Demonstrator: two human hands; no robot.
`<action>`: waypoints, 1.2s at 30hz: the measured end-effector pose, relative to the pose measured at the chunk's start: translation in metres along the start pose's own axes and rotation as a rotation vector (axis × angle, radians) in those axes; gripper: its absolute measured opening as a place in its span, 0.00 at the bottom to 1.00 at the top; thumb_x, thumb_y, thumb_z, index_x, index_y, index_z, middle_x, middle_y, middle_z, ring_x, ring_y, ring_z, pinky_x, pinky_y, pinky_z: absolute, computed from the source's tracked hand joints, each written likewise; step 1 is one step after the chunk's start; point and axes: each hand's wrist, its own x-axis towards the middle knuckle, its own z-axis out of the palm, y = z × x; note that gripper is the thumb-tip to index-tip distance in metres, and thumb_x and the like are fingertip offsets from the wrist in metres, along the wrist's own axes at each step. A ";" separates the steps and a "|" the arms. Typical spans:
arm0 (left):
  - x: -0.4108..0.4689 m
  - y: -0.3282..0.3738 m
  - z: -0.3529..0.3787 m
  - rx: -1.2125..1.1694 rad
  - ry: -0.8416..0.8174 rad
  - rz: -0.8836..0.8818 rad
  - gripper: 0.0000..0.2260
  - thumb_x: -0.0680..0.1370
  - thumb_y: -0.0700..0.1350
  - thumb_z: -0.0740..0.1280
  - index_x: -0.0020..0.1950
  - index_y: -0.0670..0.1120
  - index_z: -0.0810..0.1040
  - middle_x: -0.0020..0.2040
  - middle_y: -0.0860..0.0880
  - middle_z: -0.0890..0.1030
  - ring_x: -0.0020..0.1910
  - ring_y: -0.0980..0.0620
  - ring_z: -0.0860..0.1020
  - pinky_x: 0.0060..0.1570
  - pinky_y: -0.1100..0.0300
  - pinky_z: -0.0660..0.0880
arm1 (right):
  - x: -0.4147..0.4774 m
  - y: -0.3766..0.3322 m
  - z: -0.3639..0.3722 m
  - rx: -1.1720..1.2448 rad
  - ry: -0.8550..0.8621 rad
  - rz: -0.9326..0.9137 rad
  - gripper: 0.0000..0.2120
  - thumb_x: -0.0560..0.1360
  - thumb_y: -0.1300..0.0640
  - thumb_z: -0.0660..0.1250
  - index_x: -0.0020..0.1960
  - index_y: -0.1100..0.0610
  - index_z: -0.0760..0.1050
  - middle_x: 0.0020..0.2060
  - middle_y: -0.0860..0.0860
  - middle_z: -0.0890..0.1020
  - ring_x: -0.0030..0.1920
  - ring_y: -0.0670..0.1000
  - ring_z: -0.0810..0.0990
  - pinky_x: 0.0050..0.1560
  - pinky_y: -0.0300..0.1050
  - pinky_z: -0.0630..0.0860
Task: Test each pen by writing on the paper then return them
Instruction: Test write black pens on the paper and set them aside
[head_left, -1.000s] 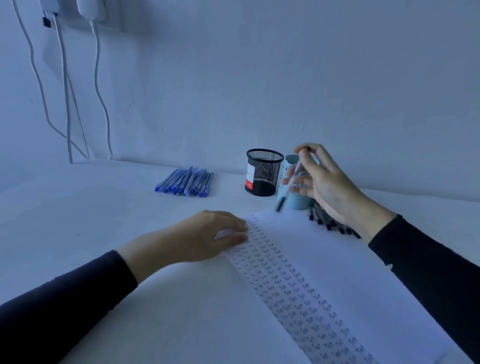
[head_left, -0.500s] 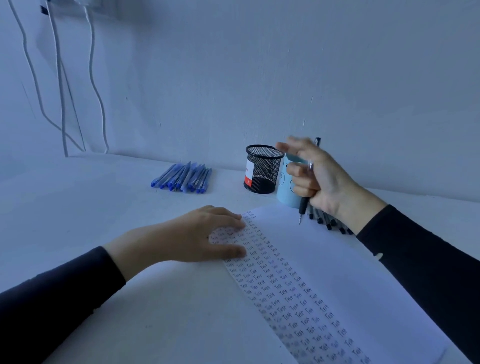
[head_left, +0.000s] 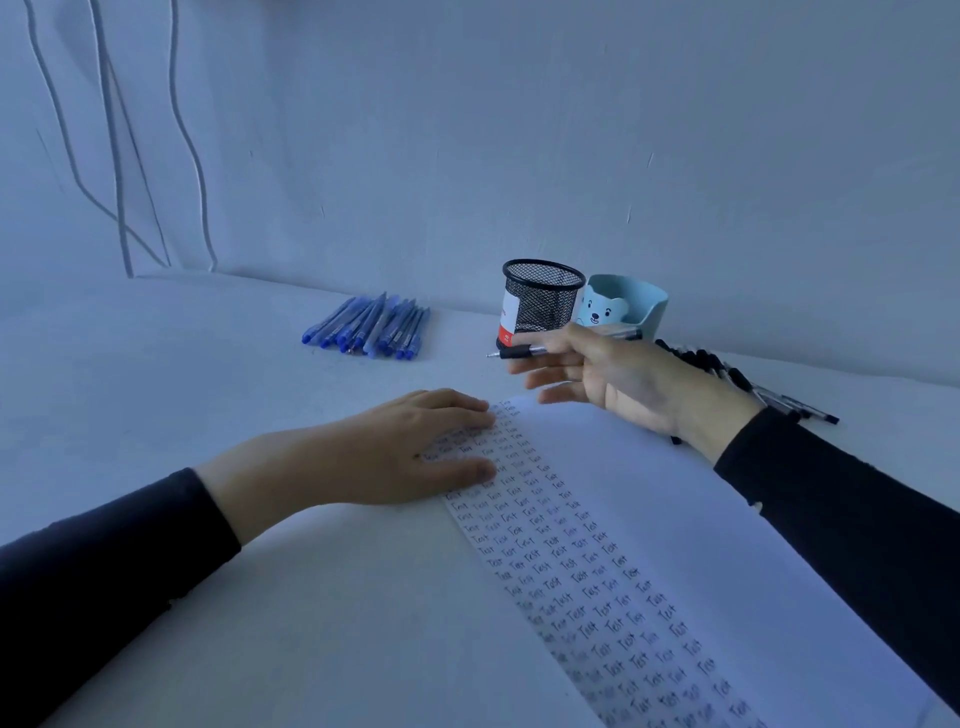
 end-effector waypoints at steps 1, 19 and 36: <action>0.000 0.001 0.000 -0.002 -0.010 -0.008 0.33 0.71 0.69 0.56 0.75 0.59 0.64 0.74 0.62 0.62 0.71 0.64 0.60 0.70 0.69 0.51 | 0.002 0.003 0.001 -0.058 0.033 -0.031 0.11 0.80 0.60 0.62 0.59 0.63 0.78 0.47 0.57 0.85 0.41 0.48 0.80 0.39 0.38 0.78; 0.001 0.001 -0.002 -0.003 -0.048 -0.031 0.36 0.70 0.71 0.54 0.75 0.59 0.63 0.74 0.62 0.61 0.73 0.61 0.59 0.75 0.57 0.56 | 0.015 0.036 0.030 -0.410 0.451 -0.131 0.14 0.71 0.60 0.69 0.28 0.57 0.70 0.22 0.52 0.77 0.25 0.48 0.74 0.29 0.39 0.72; 0.002 0.001 -0.003 -0.004 -0.065 -0.040 0.36 0.69 0.72 0.53 0.75 0.59 0.62 0.74 0.62 0.61 0.72 0.61 0.59 0.75 0.54 0.58 | 0.019 0.041 0.028 -0.437 0.426 -0.219 0.17 0.71 0.62 0.70 0.27 0.58 0.68 0.24 0.57 0.76 0.23 0.46 0.74 0.28 0.39 0.73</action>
